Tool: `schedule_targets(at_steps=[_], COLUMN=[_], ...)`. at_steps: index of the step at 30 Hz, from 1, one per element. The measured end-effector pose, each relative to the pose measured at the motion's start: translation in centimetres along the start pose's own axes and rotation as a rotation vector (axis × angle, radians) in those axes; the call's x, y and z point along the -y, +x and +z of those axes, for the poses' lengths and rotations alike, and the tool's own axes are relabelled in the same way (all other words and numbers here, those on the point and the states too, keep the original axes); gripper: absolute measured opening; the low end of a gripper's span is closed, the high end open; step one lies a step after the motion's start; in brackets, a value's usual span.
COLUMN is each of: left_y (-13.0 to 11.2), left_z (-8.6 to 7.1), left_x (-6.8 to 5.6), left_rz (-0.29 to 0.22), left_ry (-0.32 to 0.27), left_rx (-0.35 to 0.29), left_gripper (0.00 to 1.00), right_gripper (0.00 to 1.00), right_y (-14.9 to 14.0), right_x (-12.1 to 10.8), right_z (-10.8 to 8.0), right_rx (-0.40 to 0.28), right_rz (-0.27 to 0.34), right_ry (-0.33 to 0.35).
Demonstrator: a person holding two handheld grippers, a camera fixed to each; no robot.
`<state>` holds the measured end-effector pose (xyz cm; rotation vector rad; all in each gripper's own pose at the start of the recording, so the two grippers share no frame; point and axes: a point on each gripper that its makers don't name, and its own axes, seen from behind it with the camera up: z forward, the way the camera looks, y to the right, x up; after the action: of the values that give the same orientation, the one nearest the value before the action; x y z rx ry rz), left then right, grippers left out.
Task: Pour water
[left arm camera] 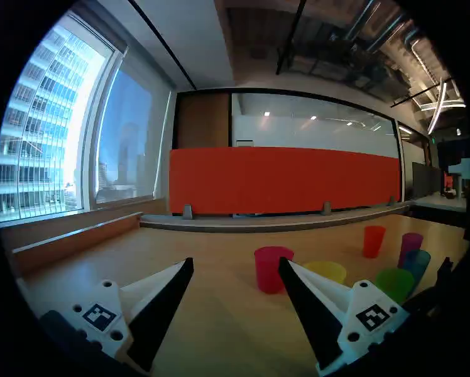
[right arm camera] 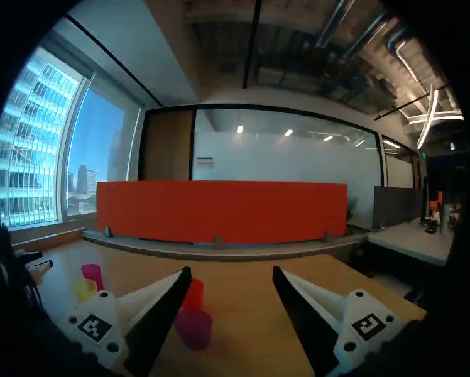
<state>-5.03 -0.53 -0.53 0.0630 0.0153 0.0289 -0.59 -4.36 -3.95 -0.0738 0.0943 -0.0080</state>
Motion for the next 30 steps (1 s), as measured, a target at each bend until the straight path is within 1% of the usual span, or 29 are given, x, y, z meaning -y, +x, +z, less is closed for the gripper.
schedule_targets(at_steps=[8,14,20,24,30], left_y=[0.0,0.0,0.0,0.0,0.0], left_z=[0.1,0.0,0.0,0.0,-0.1], left_x=[0.0,0.0,0.0,0.0,-0.1], left_rz=[0.003,0.004,0.005,0.004,0.005], left_ry=[-0.001,-0.001,0.0,0.0,0.0], left_rx=[0.001,0.001,0.001,0.001,0.001], left_gripper=[1.0,1.0,1.0,1.0,1.0], right_gripper=[1.0,1.0,1.0,1.0,1.0], right_y=[0.2,0.4,0.0,-0.2,-0.6], right_x=[-0.3,-1.2,-2.2,-2.7,-2.6], right_z=[-0.5,-0.8,-0.9,-0.5,0.8], right_rx=[-0.009,-0.025,-0.029,-0.034,-0.058], right_rz=[0.009,0.002,-0.029,-0.061,-0.071], right_ry=[0.002,-0.008,-0.009,-0.013,-0.011])
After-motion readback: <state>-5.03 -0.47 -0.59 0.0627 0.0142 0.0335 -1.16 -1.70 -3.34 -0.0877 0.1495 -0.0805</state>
